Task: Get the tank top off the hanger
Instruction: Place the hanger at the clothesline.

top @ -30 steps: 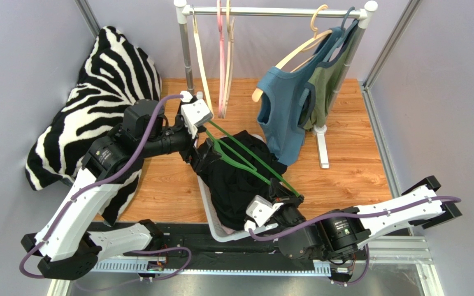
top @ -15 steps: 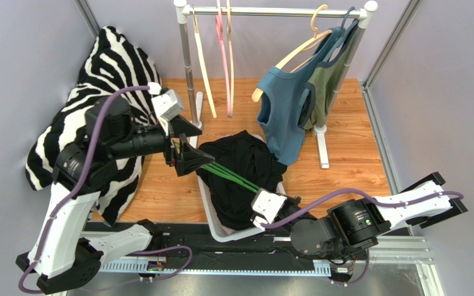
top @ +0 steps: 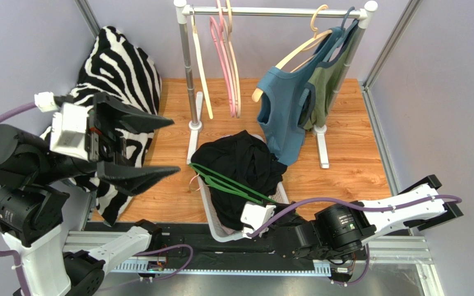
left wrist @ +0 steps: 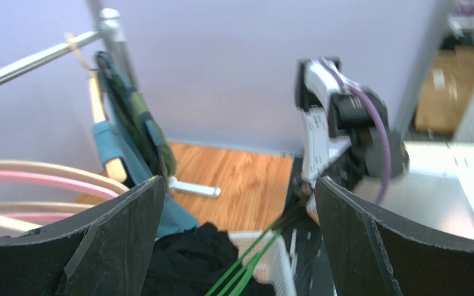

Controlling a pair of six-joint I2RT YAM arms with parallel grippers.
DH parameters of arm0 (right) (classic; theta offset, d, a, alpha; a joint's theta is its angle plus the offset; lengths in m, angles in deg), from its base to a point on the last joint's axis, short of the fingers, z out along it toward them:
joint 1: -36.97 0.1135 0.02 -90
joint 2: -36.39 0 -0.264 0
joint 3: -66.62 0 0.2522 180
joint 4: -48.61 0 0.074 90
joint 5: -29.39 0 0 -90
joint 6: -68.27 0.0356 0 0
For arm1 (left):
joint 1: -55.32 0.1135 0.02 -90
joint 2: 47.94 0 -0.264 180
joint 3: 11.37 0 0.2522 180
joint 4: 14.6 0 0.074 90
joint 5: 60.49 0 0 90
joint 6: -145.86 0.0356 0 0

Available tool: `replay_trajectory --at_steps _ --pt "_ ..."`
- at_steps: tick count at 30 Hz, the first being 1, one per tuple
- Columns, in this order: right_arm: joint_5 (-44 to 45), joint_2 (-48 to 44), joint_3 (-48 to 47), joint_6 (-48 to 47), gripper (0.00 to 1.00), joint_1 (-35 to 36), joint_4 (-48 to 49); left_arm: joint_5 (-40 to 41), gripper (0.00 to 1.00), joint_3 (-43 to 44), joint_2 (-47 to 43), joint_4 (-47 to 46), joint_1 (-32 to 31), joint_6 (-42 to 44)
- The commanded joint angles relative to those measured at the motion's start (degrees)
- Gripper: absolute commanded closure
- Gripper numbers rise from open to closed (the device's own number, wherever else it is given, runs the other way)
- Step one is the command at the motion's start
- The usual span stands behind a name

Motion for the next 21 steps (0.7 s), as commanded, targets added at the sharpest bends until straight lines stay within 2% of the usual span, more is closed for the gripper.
replay_trajectory --at_steps 1,2,4,5,6,7,8,9,10,11,12,13,14,18,21 --pt "-3.6 -1.7 -3.6 0.2 1.00 -0.2 2.7 -23.0 0.01 -2.8 1.6 9.5 0.4 19.0" --pt "-4.4 -2.0 -4.2 0.1 1.00 -0.2 2.7 -22.6 0.01 -3.2 1.1 17.9 0.3 32.8" --pt "-6.7 -2.5 -5.7 -0.3 1.00 -0.3 2.7 -17.6 0.01 -6.2 -1.2 22.4 0.4 42.6" --pt "-7.3 -2.8 -6.1 -0.5 1.00 -0.2 2.8 -15.6 0.01 -7.1 -2.1 27.6 0.4 55.6" --pt "-8.6 -3.1 -6.9 -0.4 1.00 -0.2 2.6 -13.5 0.01 -10.2 -4.4 29.6 0.4 61.5" --pt "-9.0 -3.3 -7.3 -0.3 1.00 -0.3 2.4 -9.8 0.01 -12.1 -5.9 31.3 0.4 74.7" --pt "-9.6 -3.3 -7.8 -0.2 1.00 -0.5 2.1 -8.0 0.01 -14.8 -7.6 33.9 0.4 82.0" --pt "-9.8 -3.5 -8.5 -0.2 1.00 -0.5 1.7 -5.9 0.01 -21.7 -12.3 34.1 0.4 89.0" --pt "-10.0 -3.4 -8.7 -0.4 1.00 -0.8 1.5 -2.0 0.01 -25.4 -14.9 33.4 0.4 101.2" --pt "-10.0 -3.4 -9.0 -0.4 1.00 -1.0 1.2 -0.4 0.01 -29.0 -17.4 30.8 0.4 106.2" --pt "-10.1 -3.1 -9.3 -0.4 1.00 -1.2 0.7 0.4 0.01 -34.9 -21.6 28.5 0.4 108.9" --pt "-10.2 -2.9 -9.4 -0.5 1.00 -1.5 0.7 -0.3 0.01 -36.8 -22.9 25.8 0.4 109.8" --pt "-10.2 -2.7 -9.4 -0.6 1.00 -1.7 0.7 -1.4 0.01 -37.7 -23.7 23.6 0.4 110.5" --pt "-11.9 -2.0 -9.7 -0.8 1.00 -2.8 0.5 -4.7 0.01 -36.9 -23.7 24.4 0.4 113.8" --pt "-13.4 -1.4 -10.3 -1.2 1.00 -3.3 0.2 -4.0 0.01 -37.1 -23.4 27.2 0.4 120.5"
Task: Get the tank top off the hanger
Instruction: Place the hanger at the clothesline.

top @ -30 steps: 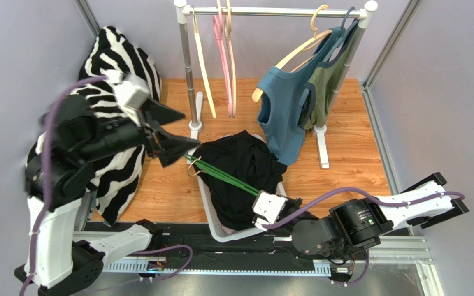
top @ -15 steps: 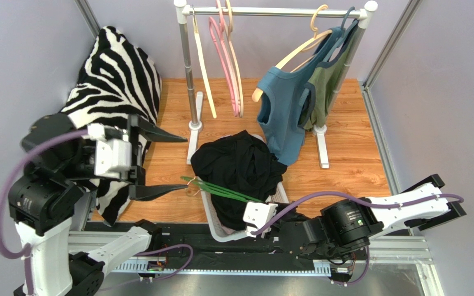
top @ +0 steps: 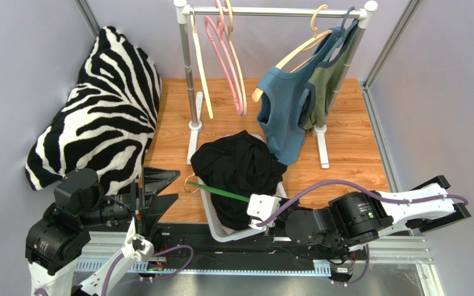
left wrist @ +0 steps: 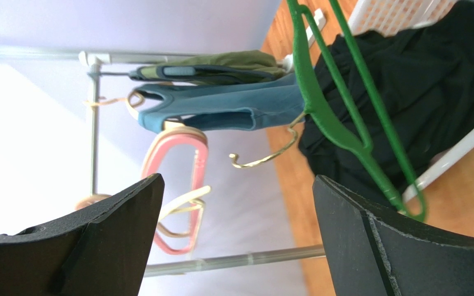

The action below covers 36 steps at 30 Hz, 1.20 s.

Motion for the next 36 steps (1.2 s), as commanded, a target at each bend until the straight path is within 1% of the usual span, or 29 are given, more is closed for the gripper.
replay_trajectory --at_steps 1,3,4,7,10,12,15,19,22,32,35,36 --pt "-2.3 0.6 -3.2 -1.0 1.00 -0.9 1.5 -1.9 0.01 -0.6 1.3 -0.3 0.2 18.2" --pt "-3.6 1.3 -3.8 -1.6 1.00 -1.3 1.4 -2.4 0.01 -2.0 1.4 -0.3 0.2 21.0" --pt "-4.0 1.6 -4.1 -1.9 1.00 -1.7 1.3 -2.3 0.01 -2.3 1.4 -0.2 0.2 23.9" --pt "-4.7 2.3 -5.0 -2.6 1.00 -2.3 0.8 -0.8 0.01 -2.4 3.0 0.8 0.2 27.8" --pt "-4.9 2.3 -5.1 -3.4 1.00 -2.8 0.8 1.2 0.02 -0.7 4.9 6.1 0.2 32.6" --pt "-5.5 2.5 -5.3 -3.8 1.00 -3.1 0.7 1.7 0.03 -1.3 4.8 8.1 0.2 33.7" --pt "-5.8 3.0 -5.7 -4.9 1.00 -4.0 0.7 2.1 0.08 -1.8 4.4 10.3 0.1 35.3" --pt "-7.1 3.1 -6.0 -5.9 1.00 -5.7 0.7 3.0 0.22 -1.6 4.4 14.3 0.2 37.5" --pt "-7.8 3.4 -6.5 -6.8 1.00 -6.8 0.7 2.0 0.27 -1.8 4.3 15.8 0.2 39.6" --pt "-9.5 5.9 -9.6 -9.4 1.00 -7.9 0.3 0.6 0.31 -4.0 5.0 17.3 0.2 45.3" --pt "-9.7 6.3 -10.1 -9.8 1.00 -7.9 0.2 1.5 0.36 -3.6 5.9 17.2 0.2 44.6" --pt "-9.5 6.5 -10.3 -9.9 1.00 -8.0 0.1 1.9 0.39 -3.4 6.0 17.1 0.2 43.6"
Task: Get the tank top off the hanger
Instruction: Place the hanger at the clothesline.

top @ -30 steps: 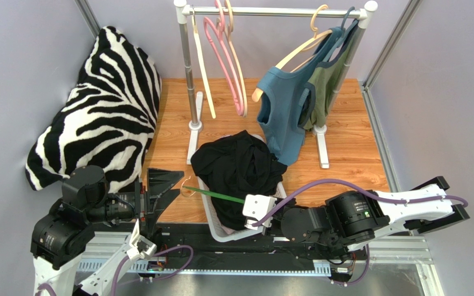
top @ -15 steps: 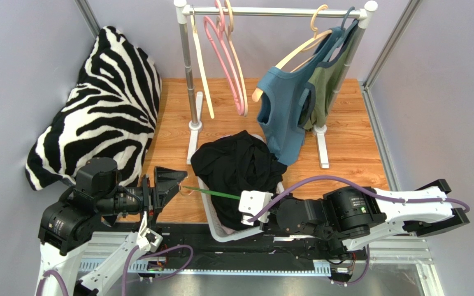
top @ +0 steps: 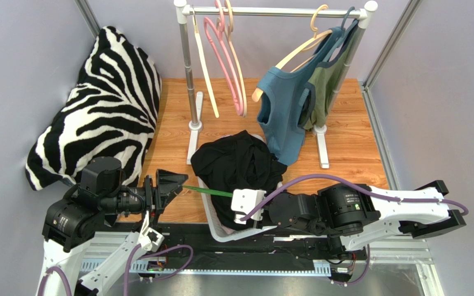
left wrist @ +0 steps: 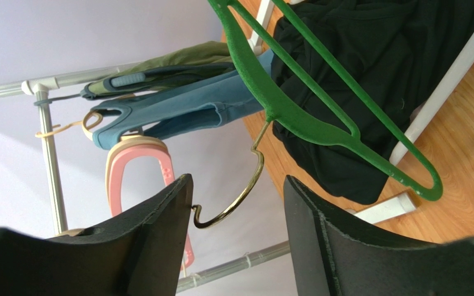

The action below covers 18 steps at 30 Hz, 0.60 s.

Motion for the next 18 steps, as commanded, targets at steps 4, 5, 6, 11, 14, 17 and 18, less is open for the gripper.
replay_trajectory --at_steps 4,5,6,11,14,17,18 --pt "1.2 0.4 -2.5 -3.0 1.00 -0.4 1.5 -1.9 0.49 1.6 2.1 10.2 0.2 21.9" --pt "1.8 0.5 -2.4 -3.1 1.00 -0.3 1.6 -1.9 0.51 1.7 2.2 10.1 0.2 20.5" --pt "2.1 0.6 -1.9 -3.4 1.00 -0.3 1.6 -1.7 0.53 1.9 2.2 9.9 0.2 20.1" --pt "5.6 0.7 -1.8 -5.2 1.00 -0.3 3.3 -1.9 0.56 2.0 1.8 10.4 0.2 18.7" --pt "9.3 0.4 -2.0 -6.8 1.00 -0.3 5.0 -2.0 0.63 2.8 2.1 10.7 0.2 16.3" --pt "13.0 -0.3 -1.7 -8.1 1.00 -0.2 7.6 -2.4 0.72 3.4 2.4 10.8 0.2 14.9" --pt "13.7 -0.5 -1.4 -8.2 1.00 -0.3 8.3 -2.6 0.73 3.5 2.3 10.7 0.2 14.6"
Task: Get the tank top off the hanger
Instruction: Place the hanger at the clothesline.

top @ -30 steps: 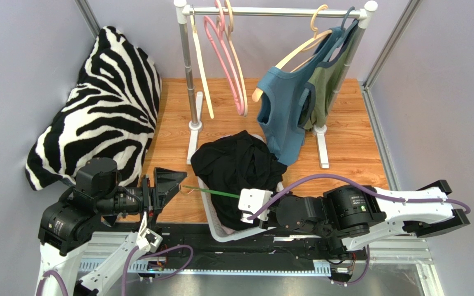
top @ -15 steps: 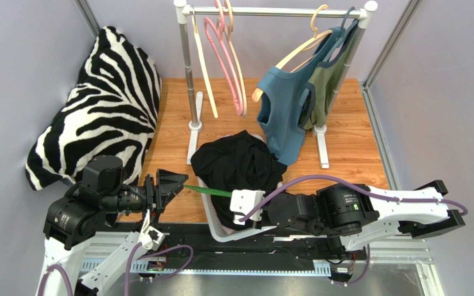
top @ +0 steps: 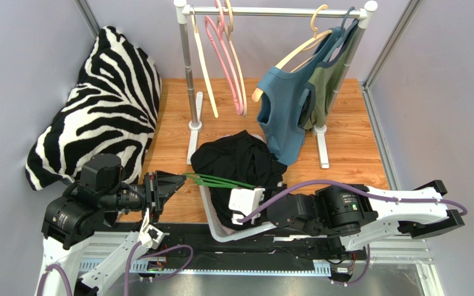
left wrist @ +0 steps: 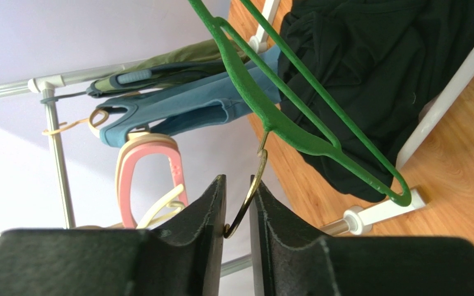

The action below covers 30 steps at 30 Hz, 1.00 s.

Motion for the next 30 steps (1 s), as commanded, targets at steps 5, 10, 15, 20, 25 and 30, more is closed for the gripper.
replay_trajectory --at_steps 5,10,15,20,25,30 --pt "8.4 -2.7 0.9 -2.9 1.00 0.5 9.4 -3.7 0.85 1.4 0.1 9.8 0.2 13.2" --pt "10.3 -2.5 1.7 -2.7 1.00 1.9 9.2 -5.0 0.97 1.2 -0.2 8.6 0.2 11.1" --pt "10.6 -2.3 1.7 -2.4 1.00 3.0 9.0 -6.0 0.73 -0.1 -1.8 6.5 0.1 10.5" --pt "9.7 -1.6 0.4 -0.5 1.00 3.8 6.7 -9.8 0.01 -5.9 -6.9 -8.4 0.2 3.9" --pt "8.4 -1.1 -2.7 4.5 1.00 4.1 -0.4 -10.3 0.01 -7.6 -8.1 -31.5 0.2 -21.8" --pt "5.5 -3.7 -4.4 13.1 1.00 4.8 -6.7 9.3 0.01 -6.0 -5.2 -63.4 0.2 -75.4"
